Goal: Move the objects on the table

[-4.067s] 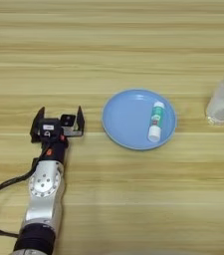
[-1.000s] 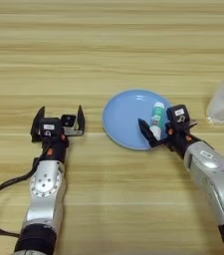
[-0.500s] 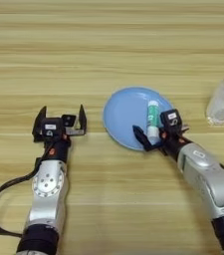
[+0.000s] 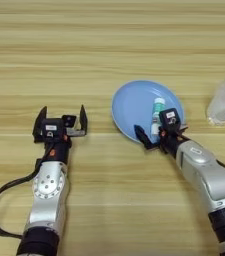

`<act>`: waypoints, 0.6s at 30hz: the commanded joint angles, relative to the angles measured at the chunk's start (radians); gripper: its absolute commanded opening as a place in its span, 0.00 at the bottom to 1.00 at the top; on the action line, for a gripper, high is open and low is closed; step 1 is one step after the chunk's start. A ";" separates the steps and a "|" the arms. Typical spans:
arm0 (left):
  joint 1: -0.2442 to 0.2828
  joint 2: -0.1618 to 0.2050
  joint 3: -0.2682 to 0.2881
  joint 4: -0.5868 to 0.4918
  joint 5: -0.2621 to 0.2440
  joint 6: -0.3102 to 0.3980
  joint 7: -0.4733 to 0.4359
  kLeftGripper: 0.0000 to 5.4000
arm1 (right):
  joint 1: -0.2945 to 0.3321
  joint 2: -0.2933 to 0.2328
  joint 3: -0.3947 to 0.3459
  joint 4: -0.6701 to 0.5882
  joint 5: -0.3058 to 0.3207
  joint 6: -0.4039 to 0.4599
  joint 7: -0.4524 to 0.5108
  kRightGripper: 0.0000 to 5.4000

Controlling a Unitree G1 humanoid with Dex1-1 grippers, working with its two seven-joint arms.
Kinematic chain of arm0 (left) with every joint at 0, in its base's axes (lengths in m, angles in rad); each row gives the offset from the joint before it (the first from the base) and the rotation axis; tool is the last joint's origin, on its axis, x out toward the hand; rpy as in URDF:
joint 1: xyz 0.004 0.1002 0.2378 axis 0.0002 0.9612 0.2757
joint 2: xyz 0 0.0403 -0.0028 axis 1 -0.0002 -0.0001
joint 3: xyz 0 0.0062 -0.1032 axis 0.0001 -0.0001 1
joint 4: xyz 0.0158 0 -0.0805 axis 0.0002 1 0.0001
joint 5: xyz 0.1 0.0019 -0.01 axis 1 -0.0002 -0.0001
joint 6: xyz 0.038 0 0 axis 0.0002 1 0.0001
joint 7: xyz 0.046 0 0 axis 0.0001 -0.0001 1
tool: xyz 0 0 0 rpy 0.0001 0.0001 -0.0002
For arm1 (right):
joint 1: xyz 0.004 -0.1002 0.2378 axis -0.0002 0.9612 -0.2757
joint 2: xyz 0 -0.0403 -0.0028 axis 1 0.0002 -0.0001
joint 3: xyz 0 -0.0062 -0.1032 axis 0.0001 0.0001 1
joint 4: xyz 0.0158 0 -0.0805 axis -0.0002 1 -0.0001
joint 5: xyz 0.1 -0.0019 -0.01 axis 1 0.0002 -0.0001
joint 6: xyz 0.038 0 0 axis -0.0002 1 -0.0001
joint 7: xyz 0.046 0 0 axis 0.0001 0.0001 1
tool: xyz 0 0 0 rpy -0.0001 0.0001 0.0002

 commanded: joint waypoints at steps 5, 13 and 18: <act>0.010 -0.001 -0.003 -0.015 0.016 0.019 0.005 1.00 | -0.014 0.008 -0.016 0.053 -0.010 -0.013 -0.016 0.74; 0.009 0.000 -0.002 -0.014 0.016 0.021 0.005 1.00 | -0.013 0.010 -0.016 0.047 -0.018 -0.021 -0.026 0.56; 0.008 0.000 -0.001 -0.011 0.016 0.020 0.005 1.00 | -0.007 0.012 -0.016 0.030 -0.020 -0.019 -0.026 0.42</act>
